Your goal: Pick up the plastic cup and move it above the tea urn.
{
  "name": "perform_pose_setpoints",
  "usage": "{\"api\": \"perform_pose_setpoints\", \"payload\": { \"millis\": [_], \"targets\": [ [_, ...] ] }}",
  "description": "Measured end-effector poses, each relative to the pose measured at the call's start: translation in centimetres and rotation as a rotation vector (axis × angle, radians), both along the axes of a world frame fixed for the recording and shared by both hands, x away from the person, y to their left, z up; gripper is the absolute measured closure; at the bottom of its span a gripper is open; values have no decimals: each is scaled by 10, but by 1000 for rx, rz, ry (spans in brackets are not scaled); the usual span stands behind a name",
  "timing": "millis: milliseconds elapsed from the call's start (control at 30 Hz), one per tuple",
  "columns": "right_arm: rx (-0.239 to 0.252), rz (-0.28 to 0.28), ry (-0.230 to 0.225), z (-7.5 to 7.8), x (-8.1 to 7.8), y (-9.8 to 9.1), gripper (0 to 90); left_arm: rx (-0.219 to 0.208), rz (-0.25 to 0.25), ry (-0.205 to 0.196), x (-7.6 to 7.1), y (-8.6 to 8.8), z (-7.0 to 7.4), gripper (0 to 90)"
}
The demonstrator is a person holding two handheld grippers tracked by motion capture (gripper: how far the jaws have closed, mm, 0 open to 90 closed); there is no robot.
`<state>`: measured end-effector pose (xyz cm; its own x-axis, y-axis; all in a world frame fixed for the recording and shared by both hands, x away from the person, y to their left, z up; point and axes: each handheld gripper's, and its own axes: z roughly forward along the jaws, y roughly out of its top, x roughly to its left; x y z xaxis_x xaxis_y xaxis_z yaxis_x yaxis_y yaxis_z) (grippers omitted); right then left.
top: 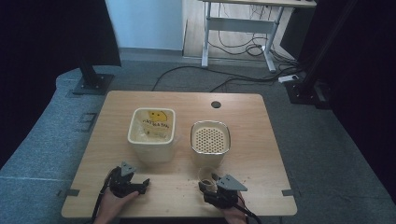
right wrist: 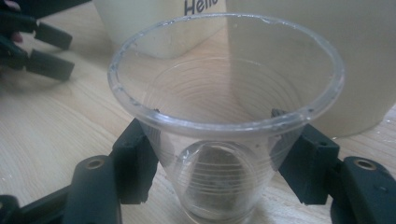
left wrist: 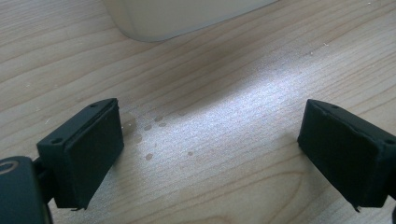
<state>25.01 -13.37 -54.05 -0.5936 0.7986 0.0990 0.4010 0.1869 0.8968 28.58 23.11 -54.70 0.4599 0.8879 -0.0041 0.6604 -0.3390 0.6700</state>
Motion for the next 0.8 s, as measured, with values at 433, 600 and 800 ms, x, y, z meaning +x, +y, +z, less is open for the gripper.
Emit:
{"api": "perform_pose_setpoints", "payload": {
  "millis": [433, 600, 800],
  "targets": [
    [84, -177, -54, 27, -11, -47, 372, 1, -5, -1, -1, 0, 0, 67],
    [120, -247, -85, 37, -8, -69, 375, -1, -7, -1, 0, 0, 0, 66],
    [119, -299, -114, 47, -5, -83, 375, -1, -6, -1, 0, 0, 0, 67]
  ]
}}
